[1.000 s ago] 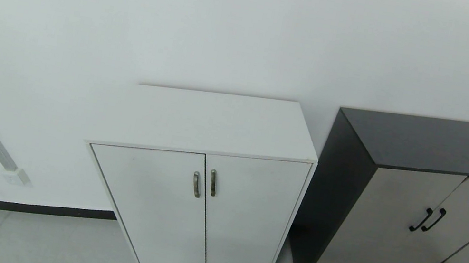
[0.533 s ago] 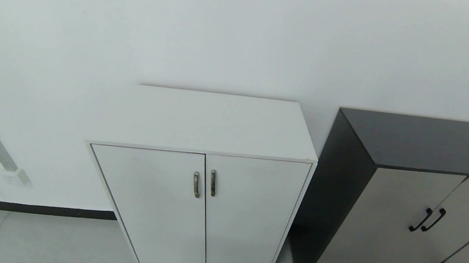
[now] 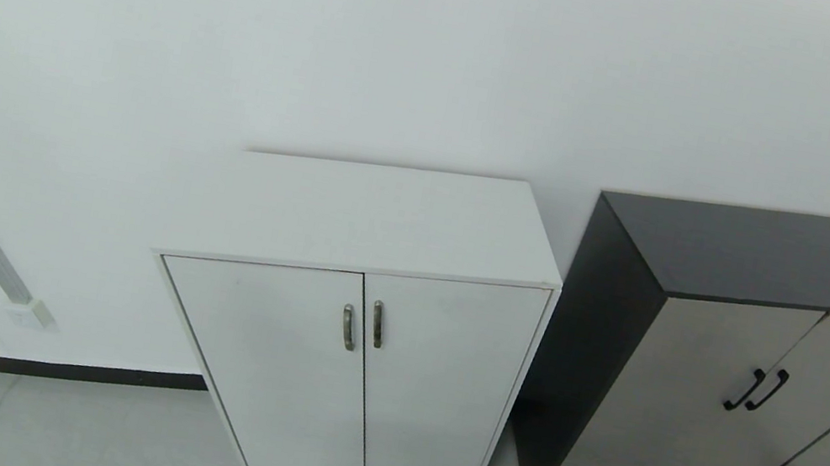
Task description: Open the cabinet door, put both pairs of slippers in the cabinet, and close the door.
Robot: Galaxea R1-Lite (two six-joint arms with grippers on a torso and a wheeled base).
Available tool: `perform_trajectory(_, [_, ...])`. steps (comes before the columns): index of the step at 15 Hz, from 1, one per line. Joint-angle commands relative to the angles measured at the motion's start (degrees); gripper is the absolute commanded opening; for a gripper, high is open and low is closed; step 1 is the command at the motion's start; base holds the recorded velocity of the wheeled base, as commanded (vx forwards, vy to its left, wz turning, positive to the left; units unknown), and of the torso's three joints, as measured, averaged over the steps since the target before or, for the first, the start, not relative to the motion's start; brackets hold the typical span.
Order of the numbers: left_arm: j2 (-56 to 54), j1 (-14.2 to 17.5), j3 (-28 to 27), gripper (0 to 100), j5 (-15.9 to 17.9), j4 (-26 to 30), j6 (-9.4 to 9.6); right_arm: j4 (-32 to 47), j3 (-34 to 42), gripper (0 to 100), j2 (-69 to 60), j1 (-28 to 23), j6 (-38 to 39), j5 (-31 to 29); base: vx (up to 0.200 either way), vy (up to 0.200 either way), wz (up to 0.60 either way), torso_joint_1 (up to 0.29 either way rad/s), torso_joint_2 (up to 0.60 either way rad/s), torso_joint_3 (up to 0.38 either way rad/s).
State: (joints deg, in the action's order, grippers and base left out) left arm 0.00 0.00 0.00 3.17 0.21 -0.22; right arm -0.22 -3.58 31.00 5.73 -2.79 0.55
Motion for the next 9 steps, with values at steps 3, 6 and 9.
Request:
perform_trajectory(3, [0.0,0.0,0.0,0,-0.01,-0.03,-0.04,-0.04,3.58,0,-2.0,3.41,-0.02,0.07,0.0,0.0,0.0,0.0,0.0,0.0])
perform_trajectory(6, [0.0,0.0,0.0,0,-0.09,0.06,-0.04,0.04,3.58,0,-5.86,3.59,0.51,-0.46,0.0,0.0,0.0,0.0,0.0,0.0])
perform_trajectory(9, [0.0,0.0,0.0,0,-0.09,-0.03,-0.13,0.04,3.58,0,-12.02,-0.37,0.68,-0.55,0.0,0.0,0.0,0.0,0.0,0.0])
